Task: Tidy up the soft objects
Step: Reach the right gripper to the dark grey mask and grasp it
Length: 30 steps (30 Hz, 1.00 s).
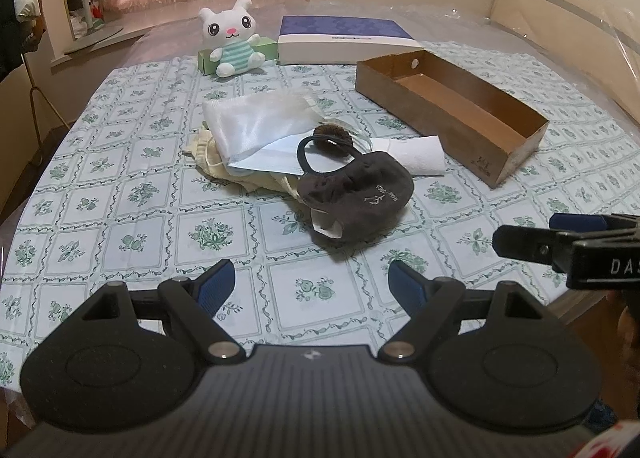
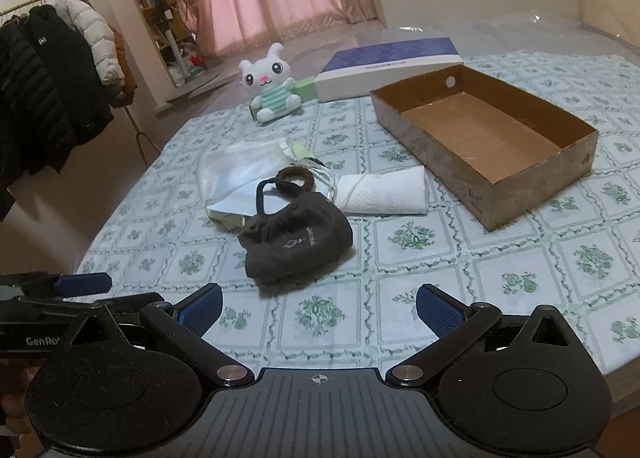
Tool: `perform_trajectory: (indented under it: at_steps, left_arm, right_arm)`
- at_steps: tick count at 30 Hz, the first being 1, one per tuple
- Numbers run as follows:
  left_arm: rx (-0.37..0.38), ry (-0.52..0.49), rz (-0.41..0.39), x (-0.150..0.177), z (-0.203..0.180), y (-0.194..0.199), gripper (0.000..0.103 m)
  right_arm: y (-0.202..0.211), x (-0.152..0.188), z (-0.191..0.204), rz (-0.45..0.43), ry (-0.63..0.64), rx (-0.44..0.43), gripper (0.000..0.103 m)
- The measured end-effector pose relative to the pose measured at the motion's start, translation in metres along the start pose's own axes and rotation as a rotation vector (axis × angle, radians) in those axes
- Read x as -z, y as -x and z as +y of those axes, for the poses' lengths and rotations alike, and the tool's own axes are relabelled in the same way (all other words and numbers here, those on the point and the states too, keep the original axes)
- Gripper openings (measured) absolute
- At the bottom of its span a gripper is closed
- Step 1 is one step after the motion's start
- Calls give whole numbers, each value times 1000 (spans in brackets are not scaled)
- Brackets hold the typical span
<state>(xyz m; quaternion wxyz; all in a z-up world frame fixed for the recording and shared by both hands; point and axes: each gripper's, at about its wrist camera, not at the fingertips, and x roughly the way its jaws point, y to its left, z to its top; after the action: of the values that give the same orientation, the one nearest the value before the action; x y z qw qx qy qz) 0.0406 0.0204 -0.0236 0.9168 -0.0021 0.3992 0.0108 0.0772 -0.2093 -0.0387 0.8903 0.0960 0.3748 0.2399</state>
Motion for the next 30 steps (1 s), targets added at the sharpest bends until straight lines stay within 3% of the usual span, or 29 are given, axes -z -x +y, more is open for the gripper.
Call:
perform_trajectory:
  at_steps: [19,30]
  left_arm:
    - [7,20,72,-21,17,-74,77]
    - [11,50,106,-33,32,-114,74]
  right_arm:
    - [-87,-17,-19,83,-54,1,94]
    - [-137,-21,-35,86,-233,-59,80]
